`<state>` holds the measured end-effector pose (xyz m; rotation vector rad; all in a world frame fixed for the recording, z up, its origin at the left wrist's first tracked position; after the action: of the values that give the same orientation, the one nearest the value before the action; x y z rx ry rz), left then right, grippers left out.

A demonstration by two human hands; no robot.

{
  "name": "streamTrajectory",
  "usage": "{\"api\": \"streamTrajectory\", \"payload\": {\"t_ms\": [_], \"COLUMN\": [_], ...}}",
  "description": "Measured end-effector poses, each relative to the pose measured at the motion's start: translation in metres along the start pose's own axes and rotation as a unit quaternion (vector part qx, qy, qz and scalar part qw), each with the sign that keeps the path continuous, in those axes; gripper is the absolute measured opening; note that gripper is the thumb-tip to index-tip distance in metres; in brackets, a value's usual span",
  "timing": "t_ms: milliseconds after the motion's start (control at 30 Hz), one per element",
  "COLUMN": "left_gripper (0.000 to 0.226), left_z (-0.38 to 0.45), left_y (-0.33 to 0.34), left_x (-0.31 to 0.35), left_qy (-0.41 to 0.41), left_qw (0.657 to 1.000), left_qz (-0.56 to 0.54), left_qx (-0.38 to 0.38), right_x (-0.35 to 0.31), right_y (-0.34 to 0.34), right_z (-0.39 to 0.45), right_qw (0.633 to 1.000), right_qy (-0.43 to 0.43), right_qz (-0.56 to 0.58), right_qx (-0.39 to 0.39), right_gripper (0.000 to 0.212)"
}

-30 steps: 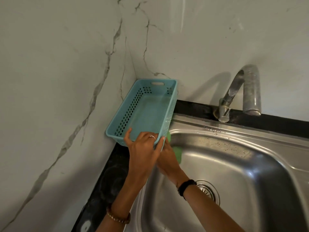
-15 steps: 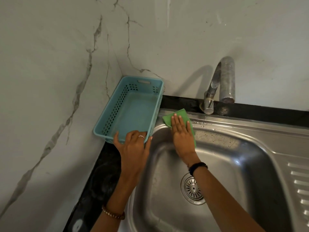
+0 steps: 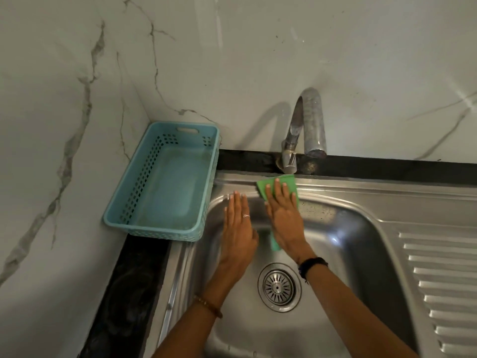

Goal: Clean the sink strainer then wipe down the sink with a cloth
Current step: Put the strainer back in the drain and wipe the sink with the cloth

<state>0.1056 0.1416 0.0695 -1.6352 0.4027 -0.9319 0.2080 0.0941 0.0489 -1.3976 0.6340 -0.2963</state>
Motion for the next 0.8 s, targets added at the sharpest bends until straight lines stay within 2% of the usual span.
{"api": "streamTrajectory", "payload": {"t_ms": [67,200,300,433,600,800], "left_gripper": [0.083,0.074,0.079,0.089,0.092,0.095], "left_z": [0.014,0.025,0.025,0.026,0.024,0.02], "left_y": [0.007,0.004,0.007,0.01,0.007,0.002], "left_x": [-0.013,-0.038,-0.048,-0.049,-0.047,-0.044], "left_qy": [-0.023,-0.041,-0.023,-0.017,-0.015,-0.018], "left_qw": [0.999,0.999,0.999,1.0,1.0,1.0], "left_qz": [0.028,0.012,0.006,0.006,0.005,0.003], "left_qx": [-0.006,0.013,0.021,0.019,0.014,0.007], "right_x": [-0.022,-0.059,-0.059,-0.039,0.014,0.081], "right_y": [0.007,0.018,0.024,0.017,-0.001,-0.026], "right_z": [0.015,0.041,0.046,0.042,0.018,-0.023], "right_qw": [0.998,0.989,0.978,0.965,0.965,0.995], "right_qy": [-0.055,-0.118,-0.139,-0.16,-0.131,0.008], "right_qz": [-0.036,-0.077,-0.151,-0.202,-0.225,-0.097], "right_qx": [-0.01,-0.032,-0.028,0.036,0.041,0.034], "right_gripper": [0.063,0.074,0.098,0.092,0.092,0.07]}}
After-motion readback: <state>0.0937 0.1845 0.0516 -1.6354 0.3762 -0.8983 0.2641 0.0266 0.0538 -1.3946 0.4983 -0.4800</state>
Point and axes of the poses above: each hand's wrist, its own z-axis towards the middle knuckle, its own y-axis out of the palm, x = y × z, the point moved 8 cm from there along z, towards the middle knuckle, and after that the axes turned 2 degrees about -y, right-handed, at the moved point
